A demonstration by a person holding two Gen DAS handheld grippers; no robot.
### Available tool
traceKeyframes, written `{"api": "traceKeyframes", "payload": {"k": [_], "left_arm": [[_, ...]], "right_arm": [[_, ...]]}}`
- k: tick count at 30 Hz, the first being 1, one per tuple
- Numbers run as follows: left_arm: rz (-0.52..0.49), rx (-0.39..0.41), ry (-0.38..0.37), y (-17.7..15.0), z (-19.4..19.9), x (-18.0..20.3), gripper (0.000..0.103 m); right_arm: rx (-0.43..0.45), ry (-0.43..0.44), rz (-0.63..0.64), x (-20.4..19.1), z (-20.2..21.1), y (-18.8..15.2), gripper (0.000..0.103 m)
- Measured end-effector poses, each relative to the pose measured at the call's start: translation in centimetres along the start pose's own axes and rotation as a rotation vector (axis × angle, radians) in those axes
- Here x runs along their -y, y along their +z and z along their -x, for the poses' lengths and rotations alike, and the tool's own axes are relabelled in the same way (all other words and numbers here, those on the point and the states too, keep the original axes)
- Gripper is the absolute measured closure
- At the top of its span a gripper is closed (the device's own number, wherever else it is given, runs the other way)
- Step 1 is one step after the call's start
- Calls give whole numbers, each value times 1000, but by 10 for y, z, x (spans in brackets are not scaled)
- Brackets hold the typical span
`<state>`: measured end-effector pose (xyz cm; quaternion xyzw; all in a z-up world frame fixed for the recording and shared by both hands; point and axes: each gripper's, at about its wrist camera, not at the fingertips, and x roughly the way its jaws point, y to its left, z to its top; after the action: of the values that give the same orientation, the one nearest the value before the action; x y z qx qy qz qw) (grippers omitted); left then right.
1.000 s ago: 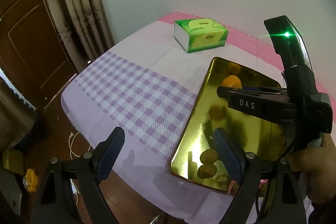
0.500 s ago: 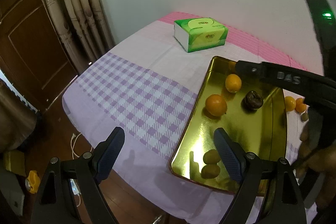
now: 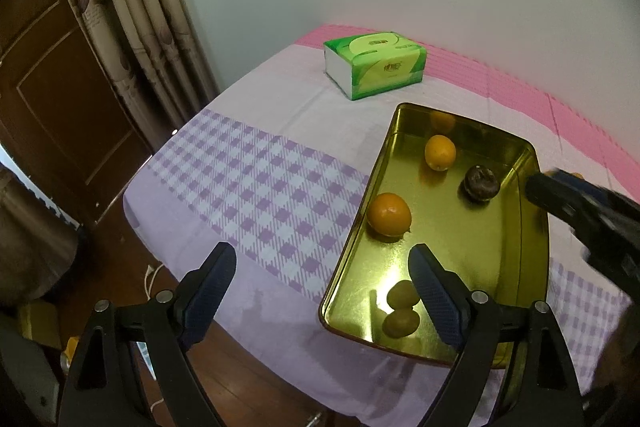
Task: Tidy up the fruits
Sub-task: 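Carry the orange into the tin and open the right gripper, then grasp a yellow orange beside the tin with the left gripper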
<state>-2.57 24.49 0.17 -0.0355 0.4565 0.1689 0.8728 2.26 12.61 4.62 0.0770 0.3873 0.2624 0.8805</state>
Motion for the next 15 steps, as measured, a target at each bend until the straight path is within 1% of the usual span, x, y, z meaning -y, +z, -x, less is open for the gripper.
{"api": "traceKeyframes", "payload": {"k": [3, 8, 10, 12, 15], "left_arm": [[-10, -1, 3, -1, 0, 2, 15], [-35, 3, 17, -3, 0, 8, 15], [-50, 8, 24, -5, 2, 12, 15], [-68, 15, 34, -7, 2, 16, 15], [-107, 22, 50, -11, 3, 24, 15]], "right_arm": [[29, -41, 15, 12, 25, -16, 55], [51, -169, 22, 45, 67, -51, 49], [44, -229, 13, 63, 80, -65, 46], [27, -302, -6, 84, 89, -79, 45], [7, -384, -53, 119, 103, -102, 45]]}}
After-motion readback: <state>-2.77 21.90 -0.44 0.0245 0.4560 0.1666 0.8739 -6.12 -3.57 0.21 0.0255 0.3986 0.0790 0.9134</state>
